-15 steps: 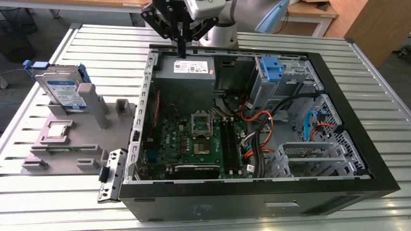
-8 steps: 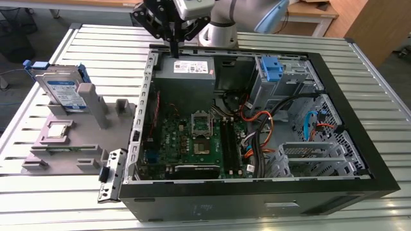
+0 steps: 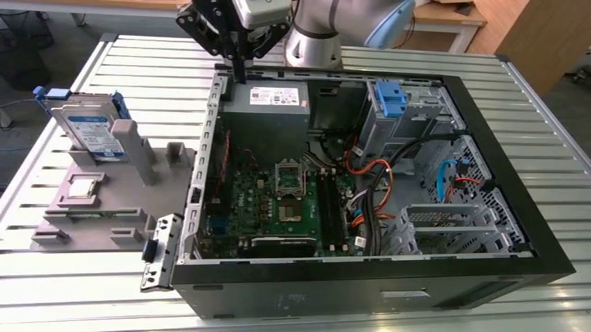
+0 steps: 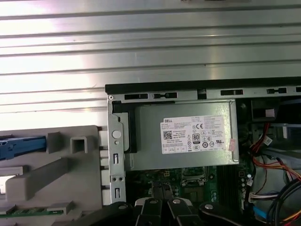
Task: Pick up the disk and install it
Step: 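Reach for the disk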
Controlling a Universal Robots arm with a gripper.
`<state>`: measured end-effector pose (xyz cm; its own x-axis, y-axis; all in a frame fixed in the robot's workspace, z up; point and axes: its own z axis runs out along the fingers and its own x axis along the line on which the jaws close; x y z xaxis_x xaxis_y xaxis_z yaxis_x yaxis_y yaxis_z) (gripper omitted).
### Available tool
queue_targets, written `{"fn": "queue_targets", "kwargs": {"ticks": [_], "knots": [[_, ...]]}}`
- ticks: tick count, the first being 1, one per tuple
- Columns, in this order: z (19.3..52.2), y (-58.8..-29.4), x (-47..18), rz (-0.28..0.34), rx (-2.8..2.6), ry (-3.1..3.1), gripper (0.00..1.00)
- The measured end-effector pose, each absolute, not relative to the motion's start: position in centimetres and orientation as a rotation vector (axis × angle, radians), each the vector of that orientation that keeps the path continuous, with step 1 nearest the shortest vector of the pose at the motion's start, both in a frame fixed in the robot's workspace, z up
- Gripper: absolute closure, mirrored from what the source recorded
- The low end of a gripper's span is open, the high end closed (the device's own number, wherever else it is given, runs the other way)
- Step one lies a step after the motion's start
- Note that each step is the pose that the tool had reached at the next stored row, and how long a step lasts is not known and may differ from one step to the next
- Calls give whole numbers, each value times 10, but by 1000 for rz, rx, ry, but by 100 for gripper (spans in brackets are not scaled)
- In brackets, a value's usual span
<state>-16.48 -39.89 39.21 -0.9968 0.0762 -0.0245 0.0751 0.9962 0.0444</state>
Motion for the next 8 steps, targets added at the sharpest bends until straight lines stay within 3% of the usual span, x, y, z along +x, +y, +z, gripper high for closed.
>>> {"fn": "queue_targets", "kwargs": {"ticks": [8], "knots": [[392,-399,-179,68,118,3112,89]]}}
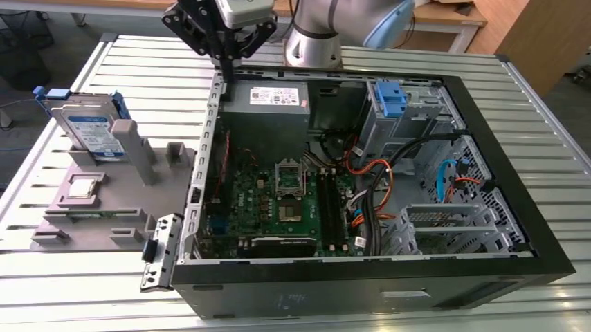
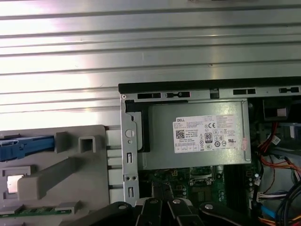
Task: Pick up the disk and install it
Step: 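Reach for the disk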
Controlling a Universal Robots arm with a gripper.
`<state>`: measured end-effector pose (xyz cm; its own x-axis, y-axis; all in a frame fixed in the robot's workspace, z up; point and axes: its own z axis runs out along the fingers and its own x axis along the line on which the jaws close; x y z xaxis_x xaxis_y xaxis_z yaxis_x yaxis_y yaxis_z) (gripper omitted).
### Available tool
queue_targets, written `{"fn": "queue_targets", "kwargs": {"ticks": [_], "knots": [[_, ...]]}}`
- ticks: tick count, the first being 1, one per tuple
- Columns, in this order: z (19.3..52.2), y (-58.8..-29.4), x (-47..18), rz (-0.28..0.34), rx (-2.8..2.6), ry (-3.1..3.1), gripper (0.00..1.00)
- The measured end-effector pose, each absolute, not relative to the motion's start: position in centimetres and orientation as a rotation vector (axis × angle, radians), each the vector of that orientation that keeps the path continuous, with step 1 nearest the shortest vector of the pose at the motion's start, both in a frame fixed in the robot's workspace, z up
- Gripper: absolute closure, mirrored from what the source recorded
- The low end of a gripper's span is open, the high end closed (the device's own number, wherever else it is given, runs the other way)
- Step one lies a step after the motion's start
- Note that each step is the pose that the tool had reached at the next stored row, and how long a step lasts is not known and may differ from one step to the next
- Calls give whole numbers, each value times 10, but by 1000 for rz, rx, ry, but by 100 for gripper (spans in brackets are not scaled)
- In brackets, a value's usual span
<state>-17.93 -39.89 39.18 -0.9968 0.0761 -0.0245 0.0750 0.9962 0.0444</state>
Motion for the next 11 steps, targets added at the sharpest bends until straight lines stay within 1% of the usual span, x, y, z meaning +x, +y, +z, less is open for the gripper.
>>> {"fn": "queue_targets", "kwargs": {"ticks": [11], "knots": [[392,-399,-186,68,118,3112,89]]}}
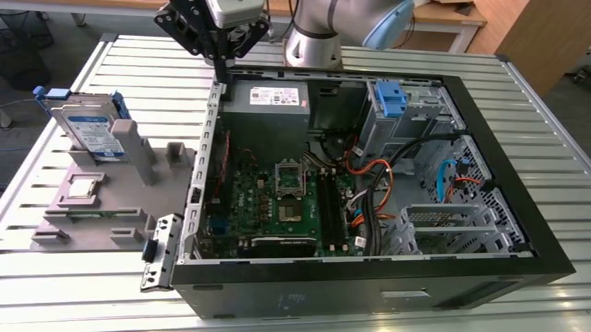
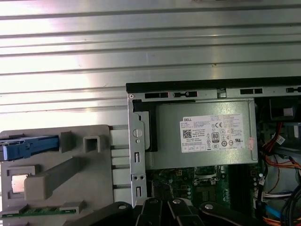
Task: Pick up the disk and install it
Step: 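Reach for the disk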
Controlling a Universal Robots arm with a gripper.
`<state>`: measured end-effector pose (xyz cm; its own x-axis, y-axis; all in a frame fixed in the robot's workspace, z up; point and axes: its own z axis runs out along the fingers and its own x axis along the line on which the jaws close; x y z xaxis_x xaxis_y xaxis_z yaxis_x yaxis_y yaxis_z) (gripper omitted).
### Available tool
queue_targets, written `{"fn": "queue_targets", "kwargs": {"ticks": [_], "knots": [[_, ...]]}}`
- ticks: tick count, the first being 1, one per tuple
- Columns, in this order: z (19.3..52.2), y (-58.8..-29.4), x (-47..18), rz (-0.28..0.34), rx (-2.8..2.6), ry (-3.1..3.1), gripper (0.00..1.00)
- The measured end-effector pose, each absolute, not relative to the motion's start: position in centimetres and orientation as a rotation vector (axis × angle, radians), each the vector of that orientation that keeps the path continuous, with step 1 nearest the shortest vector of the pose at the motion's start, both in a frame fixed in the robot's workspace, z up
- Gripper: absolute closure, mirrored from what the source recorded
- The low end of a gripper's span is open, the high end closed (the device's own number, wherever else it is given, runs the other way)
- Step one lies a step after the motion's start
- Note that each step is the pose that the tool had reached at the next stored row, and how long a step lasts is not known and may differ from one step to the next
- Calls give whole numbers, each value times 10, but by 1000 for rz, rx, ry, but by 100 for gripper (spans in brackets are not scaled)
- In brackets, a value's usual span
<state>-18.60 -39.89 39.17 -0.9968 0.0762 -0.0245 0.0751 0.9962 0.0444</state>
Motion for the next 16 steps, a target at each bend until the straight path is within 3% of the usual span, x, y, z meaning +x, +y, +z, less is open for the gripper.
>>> {"fn": "queue_targets", "kwargs": {"ticks": [16], "knots": [[391,-399,-195,68,118,3112,89]]}}
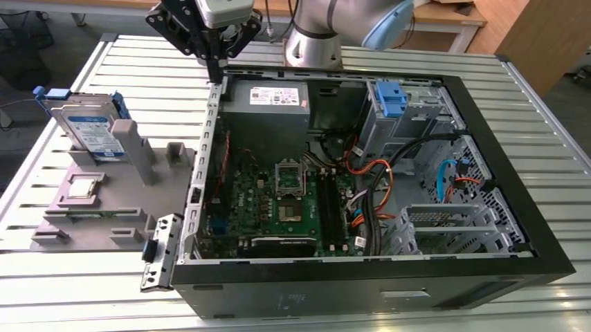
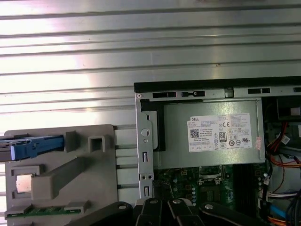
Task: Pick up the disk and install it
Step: 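Reach for the disk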
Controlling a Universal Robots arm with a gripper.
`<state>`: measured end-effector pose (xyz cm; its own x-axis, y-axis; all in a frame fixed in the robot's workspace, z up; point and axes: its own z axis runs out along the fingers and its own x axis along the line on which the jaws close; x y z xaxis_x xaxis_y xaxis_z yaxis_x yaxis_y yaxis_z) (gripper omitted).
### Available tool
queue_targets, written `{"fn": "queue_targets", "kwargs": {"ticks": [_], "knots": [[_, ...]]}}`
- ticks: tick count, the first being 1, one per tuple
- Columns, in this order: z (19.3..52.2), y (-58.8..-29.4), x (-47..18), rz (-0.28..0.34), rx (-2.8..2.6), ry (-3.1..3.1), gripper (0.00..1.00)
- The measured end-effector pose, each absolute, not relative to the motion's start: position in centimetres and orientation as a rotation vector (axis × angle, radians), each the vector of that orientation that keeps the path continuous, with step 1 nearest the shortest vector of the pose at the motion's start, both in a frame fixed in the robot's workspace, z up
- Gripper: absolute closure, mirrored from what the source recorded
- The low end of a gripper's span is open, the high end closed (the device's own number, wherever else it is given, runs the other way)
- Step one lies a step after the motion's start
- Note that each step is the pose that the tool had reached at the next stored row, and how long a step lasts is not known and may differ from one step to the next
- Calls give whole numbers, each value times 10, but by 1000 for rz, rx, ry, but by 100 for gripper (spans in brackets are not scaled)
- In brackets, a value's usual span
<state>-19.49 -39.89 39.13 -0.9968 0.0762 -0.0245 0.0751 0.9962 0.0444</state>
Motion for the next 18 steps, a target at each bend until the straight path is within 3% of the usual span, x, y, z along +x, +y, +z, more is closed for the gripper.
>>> {"fn": "queue_targets", "kwargs": {"ticks": [18], "knots": [[386,-399,-218,68,118,3112,89]]}}
